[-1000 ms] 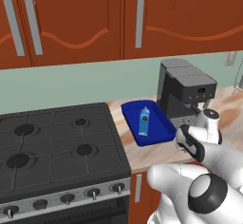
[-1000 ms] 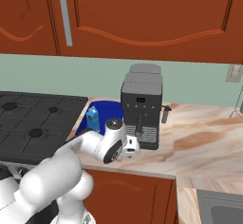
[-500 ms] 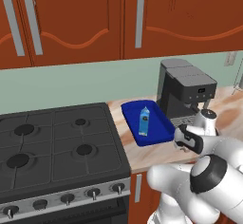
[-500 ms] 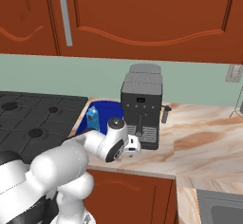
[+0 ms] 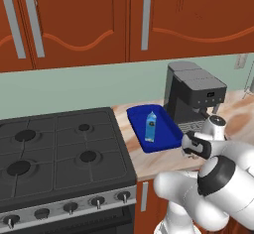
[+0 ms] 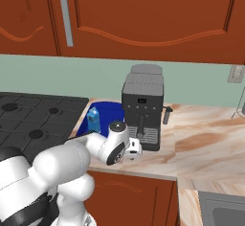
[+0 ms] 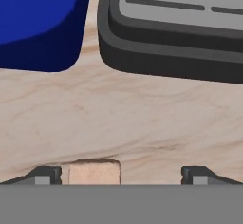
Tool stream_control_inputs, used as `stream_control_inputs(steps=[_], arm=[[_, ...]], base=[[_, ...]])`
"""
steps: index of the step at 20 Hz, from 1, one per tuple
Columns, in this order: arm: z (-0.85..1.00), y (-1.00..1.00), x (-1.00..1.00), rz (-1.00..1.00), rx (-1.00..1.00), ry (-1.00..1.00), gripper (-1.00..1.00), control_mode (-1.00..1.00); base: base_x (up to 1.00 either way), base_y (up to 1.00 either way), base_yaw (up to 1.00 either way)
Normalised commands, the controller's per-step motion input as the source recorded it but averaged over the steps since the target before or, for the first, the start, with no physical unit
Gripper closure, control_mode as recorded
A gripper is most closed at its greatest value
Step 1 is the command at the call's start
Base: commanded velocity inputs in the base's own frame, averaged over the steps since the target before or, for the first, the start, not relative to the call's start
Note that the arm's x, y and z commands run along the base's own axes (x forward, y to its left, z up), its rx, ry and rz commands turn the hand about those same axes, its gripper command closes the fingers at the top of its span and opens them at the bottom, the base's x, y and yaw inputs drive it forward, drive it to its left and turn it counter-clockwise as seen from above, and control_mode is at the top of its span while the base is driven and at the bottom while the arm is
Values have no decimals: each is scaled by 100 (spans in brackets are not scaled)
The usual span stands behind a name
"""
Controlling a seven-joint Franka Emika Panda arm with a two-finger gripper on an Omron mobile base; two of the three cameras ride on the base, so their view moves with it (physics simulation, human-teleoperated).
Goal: Take out the milk from the fridge and place it on the tray on the counter. Then take the sugar cube near the tray and place it in the tray.
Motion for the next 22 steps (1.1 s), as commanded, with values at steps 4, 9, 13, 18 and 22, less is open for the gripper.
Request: stream_control_inputs(steps=[4, 9, 13, 18, 22], arm=[[-12, 0, 0, 0, 0, 0, -100, -100], [-14, 0, 0, 0, 0, 0, 100, -100], [-10, 0, 0, 0, 0, 0, 100, -100], [-7, 0, 0, 0, 0, 0, 100, -100], [-2, 7, 0, 0, 0, 0, 100, -100]], base=[[0, 0, 0], [0, 0, 0], [0, 0, 0], [0, 0, 0], [0, 0, 0]])
